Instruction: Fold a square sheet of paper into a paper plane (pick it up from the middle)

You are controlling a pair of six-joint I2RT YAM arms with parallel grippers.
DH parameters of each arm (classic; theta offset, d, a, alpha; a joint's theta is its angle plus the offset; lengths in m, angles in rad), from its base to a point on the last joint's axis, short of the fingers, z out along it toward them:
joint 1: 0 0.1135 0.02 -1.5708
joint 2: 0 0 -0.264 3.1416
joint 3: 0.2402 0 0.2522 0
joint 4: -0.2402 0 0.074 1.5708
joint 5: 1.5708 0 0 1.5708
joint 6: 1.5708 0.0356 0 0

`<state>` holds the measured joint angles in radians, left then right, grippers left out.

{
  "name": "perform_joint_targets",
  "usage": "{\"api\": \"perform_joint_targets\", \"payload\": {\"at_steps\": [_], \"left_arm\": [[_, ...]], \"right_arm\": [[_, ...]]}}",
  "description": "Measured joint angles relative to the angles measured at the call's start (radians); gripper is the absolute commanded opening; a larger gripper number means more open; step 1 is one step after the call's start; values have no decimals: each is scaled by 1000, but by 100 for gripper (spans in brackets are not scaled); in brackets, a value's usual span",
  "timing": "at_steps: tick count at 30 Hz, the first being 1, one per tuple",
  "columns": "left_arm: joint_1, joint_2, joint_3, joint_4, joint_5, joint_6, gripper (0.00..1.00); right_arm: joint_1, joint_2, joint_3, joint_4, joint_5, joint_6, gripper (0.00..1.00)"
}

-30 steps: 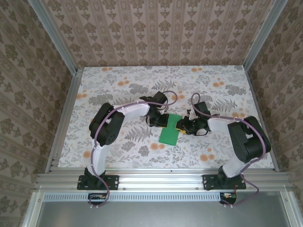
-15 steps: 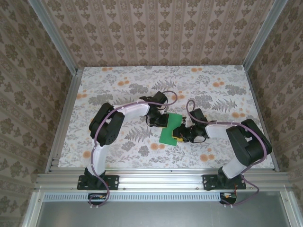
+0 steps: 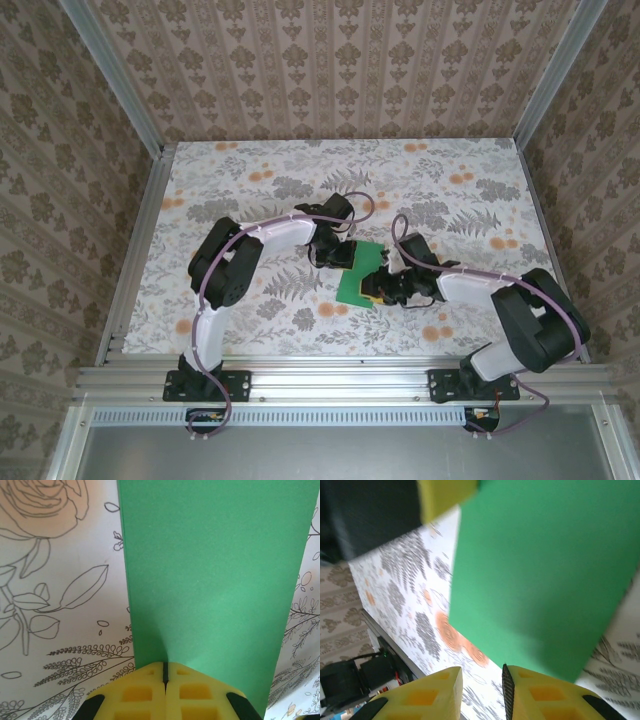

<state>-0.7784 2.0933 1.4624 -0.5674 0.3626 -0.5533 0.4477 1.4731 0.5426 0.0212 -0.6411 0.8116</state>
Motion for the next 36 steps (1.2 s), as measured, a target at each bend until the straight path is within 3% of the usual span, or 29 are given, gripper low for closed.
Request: {"api": "perform_joint_targets", "payload": {"at_steps": [11,19,26,36], "left_arm": [[-1,-8,-13,11,-5,-10,0],[-13,-105,-102,21,-87,-100,0],[-7,-307,-161,33,-184,-164,40],[82,-354,-323,133,-79,-183,49]], "right_arm": [[2,19,-19,-34,18,-6,32],[-32,-87,196,-313,235,-105,37],[-24,-29,301,-415,351,-146,43],[18,138,375,-446,376,-147,44]]}}
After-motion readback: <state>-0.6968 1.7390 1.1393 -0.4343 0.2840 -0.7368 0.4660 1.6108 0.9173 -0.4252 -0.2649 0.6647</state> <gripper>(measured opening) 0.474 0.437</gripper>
